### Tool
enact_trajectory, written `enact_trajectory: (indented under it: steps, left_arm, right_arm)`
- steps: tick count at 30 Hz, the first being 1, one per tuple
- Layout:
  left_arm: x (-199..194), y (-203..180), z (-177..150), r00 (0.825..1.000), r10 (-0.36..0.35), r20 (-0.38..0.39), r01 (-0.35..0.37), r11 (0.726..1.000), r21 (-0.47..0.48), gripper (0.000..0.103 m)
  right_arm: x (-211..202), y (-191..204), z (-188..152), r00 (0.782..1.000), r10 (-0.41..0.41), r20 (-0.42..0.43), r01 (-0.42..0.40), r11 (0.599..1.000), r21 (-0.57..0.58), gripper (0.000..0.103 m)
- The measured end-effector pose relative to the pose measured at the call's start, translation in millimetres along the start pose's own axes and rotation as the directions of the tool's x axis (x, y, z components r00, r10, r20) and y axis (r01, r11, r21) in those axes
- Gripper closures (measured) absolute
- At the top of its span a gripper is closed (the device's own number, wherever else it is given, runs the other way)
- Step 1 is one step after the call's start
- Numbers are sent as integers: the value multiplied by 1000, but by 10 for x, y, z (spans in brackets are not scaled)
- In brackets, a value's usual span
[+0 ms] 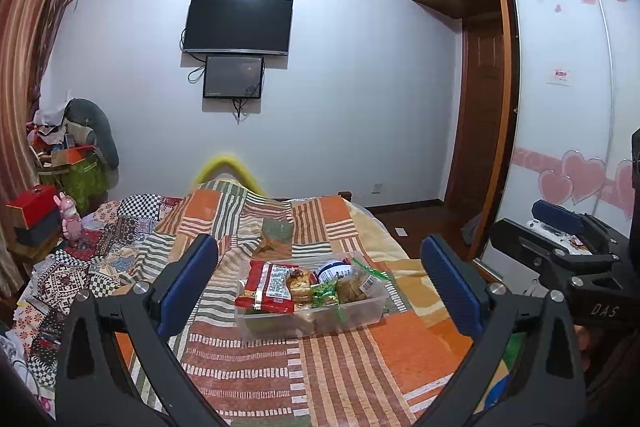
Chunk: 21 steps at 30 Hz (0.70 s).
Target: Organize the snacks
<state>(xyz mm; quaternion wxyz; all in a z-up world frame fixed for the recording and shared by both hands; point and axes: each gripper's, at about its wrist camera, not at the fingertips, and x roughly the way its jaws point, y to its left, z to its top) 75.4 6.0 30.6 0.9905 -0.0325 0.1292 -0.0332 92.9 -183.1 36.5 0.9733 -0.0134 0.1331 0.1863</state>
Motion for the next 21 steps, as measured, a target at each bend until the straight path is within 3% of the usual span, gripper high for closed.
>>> enact_trajectory:
  steps: [21]
  left_arm:
    - [-10, -18, -11, 1000, -12, -7, 12, 1000, -3, 0]
  right_arm:
    - [-11, 7, 20, 1000, 2, -15, -2, 1000, 5, 0]
